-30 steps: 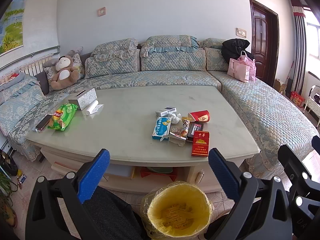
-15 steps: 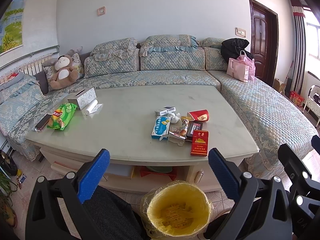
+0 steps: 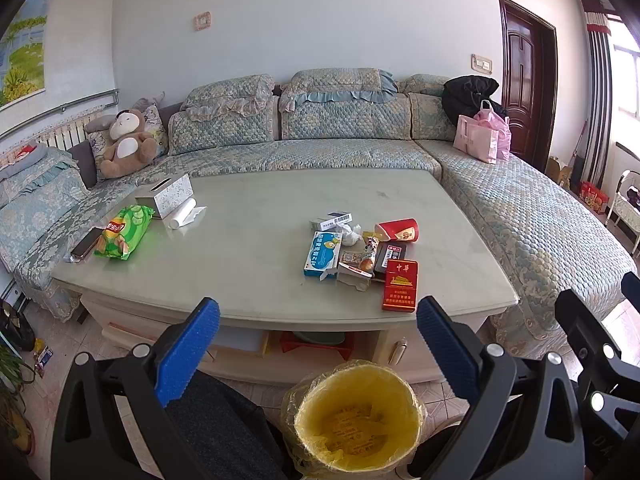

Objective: Collect trash

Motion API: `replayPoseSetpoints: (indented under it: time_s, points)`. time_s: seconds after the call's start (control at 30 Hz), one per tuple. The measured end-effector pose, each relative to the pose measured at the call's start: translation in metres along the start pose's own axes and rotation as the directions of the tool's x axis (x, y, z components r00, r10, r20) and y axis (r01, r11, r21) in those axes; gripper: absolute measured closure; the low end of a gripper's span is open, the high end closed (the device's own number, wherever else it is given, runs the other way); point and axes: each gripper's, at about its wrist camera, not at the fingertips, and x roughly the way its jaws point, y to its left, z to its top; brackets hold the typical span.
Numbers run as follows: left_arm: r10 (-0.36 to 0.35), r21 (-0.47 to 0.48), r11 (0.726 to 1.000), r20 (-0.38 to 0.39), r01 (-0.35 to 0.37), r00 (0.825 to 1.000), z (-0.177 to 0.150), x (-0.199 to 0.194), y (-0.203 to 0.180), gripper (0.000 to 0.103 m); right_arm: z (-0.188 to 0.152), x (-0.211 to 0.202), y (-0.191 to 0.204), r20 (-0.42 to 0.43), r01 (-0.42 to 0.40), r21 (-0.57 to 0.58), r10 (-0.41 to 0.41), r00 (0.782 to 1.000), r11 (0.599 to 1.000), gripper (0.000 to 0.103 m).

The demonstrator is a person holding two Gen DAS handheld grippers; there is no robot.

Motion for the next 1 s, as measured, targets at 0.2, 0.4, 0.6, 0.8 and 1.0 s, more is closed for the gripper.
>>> replayPoseSetpoints:
  time_s: [0.2,0.4,0.6,0.8,1.0]
  points:
    - [0.002,0.003,1.000,-0.004,-0.002,1.000,0.000,0.001,0.000,0.006,-0.001,0.002,-0.001,-0.002,-0.004,0.002,0.004,1.000,1.000,0.006]
    - [-0.007,0.003,1.000,-0.032,0.007,0.999,0.004,0.006,0.011,0.006,-0.002,0.006,-0.003,-0.005,0.003,0.003,-0.003,1.000,1.000,0.006]
    - [-0.016,-0.035,0.999,-0.074,0.013,0.997,0.022,0.025,0.036,0.006,-0.001,0.024,-0.010,-0.026,0.013,0.017,-0.013,1.000,1.000,0.006]
    - [-0.029,-0.015,1.000,-0.109,0.028,0.994,0.045,0.049,0.049,0.006,0.000,0.045,-0.019,-0.056,0.013,0.040,-0.011,0.998,0.999,0.006]
    - [-0.012,0.003,1.000,-0.139,0.012,0.990,0.067,0.076,0.053,0.006,0.004,0.066,-0.022,-0.085,0.018,0.038,-0.015,0.996,0.999,0.006]
